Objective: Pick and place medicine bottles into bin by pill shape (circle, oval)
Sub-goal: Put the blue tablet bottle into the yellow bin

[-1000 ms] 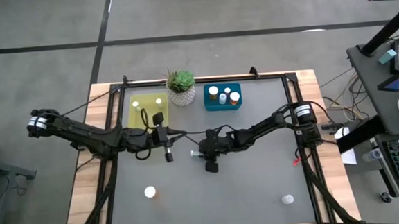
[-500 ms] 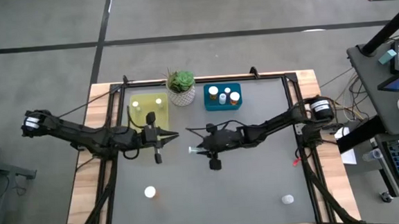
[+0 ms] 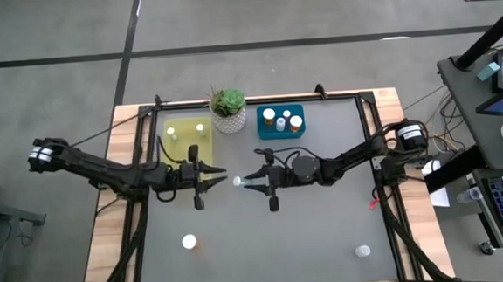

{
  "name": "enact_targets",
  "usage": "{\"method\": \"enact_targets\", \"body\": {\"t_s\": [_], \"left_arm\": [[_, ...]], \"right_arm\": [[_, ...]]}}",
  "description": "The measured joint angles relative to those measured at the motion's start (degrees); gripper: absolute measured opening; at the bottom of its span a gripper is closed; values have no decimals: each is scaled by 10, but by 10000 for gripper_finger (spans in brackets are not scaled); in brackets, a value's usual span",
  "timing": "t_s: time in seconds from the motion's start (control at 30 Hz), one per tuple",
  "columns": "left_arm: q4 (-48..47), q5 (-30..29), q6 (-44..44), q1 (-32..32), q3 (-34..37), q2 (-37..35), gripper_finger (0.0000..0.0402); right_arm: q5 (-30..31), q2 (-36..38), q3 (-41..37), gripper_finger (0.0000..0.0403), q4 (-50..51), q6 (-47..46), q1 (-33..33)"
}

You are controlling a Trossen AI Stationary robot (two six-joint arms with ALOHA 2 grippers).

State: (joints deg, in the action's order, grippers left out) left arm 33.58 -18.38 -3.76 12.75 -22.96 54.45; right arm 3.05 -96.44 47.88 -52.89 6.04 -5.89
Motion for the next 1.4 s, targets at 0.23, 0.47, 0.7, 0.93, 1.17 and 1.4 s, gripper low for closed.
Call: {"method": "enact_targets", "body": {"t_s": [0.23,0.47,0.7,0.93,1.17,1.4], "left_arm": [[53,47,20,0,0,64,178],[150,47,17,0,0,146,221],[227,30,14,0,0,195,221],[232,29,14,-1,0,202,184],[229,27,14,-3,0,201,116],[229,26,14,-3,0,201,94]], "right_arm": [[1,0,1,95,-1,1,0],[1,0,2,95,0,1,0],[1,0,2,95,1,2,0],[1,0,2,96,2,2,0],[1,0,2,96,2,1,0],[1,0,2,101,3,0,0]]}}
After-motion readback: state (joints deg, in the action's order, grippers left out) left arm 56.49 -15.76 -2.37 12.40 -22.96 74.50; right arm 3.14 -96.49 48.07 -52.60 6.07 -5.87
